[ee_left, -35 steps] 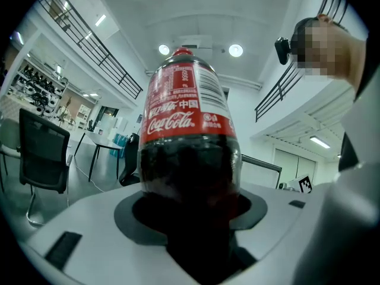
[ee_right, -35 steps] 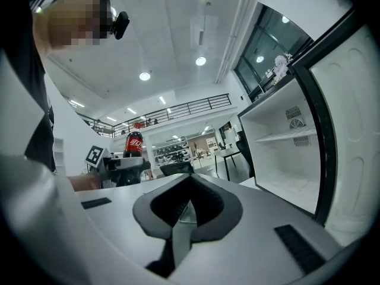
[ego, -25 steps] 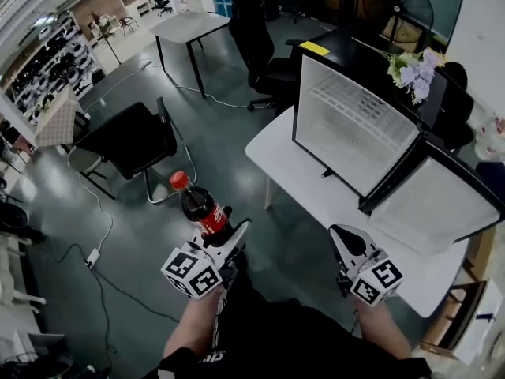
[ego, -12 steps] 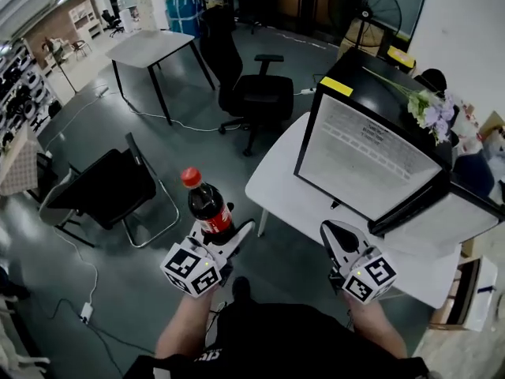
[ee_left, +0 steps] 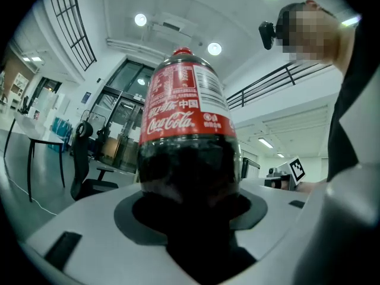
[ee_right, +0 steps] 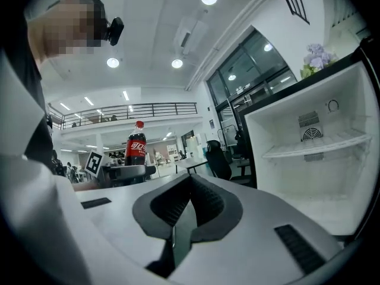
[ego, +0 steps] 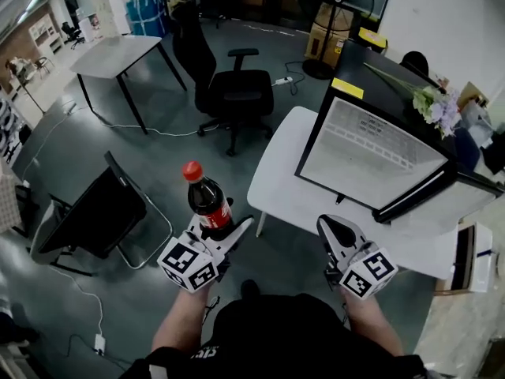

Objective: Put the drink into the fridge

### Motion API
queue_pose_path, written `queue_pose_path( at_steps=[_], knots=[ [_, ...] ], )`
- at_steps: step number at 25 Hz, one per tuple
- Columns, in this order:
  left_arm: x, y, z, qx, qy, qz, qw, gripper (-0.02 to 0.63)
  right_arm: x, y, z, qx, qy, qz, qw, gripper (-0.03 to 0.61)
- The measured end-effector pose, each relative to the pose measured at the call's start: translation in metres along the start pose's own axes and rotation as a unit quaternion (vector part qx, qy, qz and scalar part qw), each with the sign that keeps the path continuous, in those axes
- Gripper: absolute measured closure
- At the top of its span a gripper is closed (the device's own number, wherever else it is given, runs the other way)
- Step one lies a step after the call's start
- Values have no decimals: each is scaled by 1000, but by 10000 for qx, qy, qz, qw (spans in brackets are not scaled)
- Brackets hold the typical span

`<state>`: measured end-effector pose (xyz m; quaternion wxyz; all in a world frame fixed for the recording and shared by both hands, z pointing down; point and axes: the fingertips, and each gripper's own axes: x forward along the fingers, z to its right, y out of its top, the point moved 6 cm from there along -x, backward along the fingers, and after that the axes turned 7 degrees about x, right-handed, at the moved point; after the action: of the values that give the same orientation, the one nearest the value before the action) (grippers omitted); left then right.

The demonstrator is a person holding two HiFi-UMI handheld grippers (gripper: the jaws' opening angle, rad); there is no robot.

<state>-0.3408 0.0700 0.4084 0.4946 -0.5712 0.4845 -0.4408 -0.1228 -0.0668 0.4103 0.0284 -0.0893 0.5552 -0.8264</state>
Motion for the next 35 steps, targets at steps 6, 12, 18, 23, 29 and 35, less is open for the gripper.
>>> queue_pose_path(
  at_steps=[6,12,18,23,29,35],
  knots=[
    [40,-4,12,-66,-573,-69,9983,348,-33,-3,28,221,-678,210,9972,563],
    [85,1,41,-14,-929,-215,9954,348,-61,1,61,381,-983,378,9937,564],
    [127,2,67,93,-1121,-316,9931,348,-82,9,92,428,-1026,534,9924,565],
    [149,-4,91,89,-1121,-482,9925,348,-98,11,105,490,-910,610,9928,563],
    [168,-3,122,363,-1109,-473,9920,348,-118,5,117,548,-764,564,9940,565],
    [185,-6,132,330,-1222,-517,9906,348,-134,-1,126,656,-901,593,9920,563]
  ],
)
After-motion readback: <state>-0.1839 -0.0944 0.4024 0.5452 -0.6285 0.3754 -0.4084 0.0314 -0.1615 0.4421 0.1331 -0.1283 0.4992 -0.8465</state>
